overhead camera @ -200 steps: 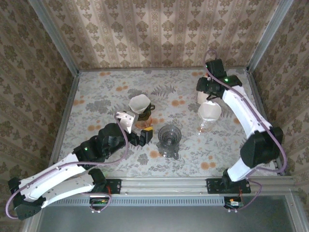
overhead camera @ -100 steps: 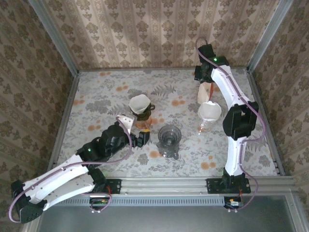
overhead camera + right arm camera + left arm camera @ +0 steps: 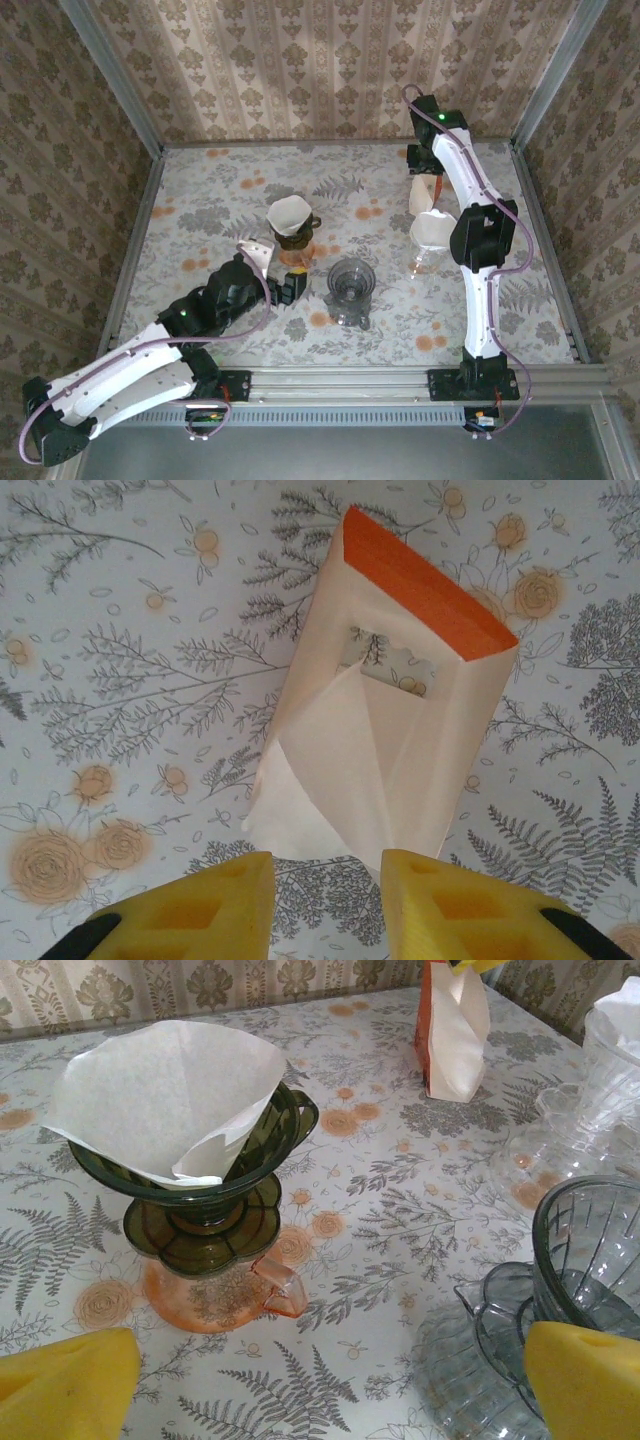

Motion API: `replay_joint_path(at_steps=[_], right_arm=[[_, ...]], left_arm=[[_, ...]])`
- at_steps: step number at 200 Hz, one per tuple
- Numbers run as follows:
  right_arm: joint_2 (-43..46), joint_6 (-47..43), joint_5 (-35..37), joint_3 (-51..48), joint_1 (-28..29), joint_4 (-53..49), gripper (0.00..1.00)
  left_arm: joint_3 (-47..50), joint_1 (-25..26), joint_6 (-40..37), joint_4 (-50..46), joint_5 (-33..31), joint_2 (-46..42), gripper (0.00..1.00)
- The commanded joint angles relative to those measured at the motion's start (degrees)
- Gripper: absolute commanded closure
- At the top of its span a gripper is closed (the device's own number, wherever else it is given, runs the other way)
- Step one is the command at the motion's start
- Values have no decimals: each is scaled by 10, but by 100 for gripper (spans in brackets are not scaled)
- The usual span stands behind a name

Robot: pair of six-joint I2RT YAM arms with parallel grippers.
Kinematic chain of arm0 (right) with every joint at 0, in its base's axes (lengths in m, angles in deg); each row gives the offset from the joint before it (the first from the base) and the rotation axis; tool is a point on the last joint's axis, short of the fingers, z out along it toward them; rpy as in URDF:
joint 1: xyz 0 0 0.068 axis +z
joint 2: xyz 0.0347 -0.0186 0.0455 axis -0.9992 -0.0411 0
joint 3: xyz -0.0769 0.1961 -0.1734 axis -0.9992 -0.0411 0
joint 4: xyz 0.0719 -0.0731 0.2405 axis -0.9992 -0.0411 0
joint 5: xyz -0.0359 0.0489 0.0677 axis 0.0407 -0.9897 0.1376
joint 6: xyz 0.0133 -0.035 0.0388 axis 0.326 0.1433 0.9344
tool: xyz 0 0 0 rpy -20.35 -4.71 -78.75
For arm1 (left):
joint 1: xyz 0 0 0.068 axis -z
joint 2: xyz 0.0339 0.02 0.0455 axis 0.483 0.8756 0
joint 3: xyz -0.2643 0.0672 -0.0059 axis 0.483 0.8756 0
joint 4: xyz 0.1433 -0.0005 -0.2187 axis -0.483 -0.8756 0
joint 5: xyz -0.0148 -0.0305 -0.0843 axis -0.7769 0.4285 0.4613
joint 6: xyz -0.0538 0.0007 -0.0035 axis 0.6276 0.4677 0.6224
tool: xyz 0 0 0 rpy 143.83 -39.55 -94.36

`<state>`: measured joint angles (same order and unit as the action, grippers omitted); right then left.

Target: Place the coffee filter in the dripper

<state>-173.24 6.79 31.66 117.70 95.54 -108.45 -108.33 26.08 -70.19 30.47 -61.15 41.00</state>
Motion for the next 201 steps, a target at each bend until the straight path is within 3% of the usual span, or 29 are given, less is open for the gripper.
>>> replay_joint_path(at_steps=[1,132,161,201], right_arm=[[-12,-25,18,14,-1,-27,66],[-51,-56,11,-4,-1,6,67],[-60,-56,14,-3,-1,10,72],[-56,-57,20,-13,-1,22,87]], left_arm=[[7,-7,0,20,1,-3,0],[2,-27,8,18,18,19,0],[-1,-30,10,16,24,25,0],[-4,-32,10,11,26,28,0]])
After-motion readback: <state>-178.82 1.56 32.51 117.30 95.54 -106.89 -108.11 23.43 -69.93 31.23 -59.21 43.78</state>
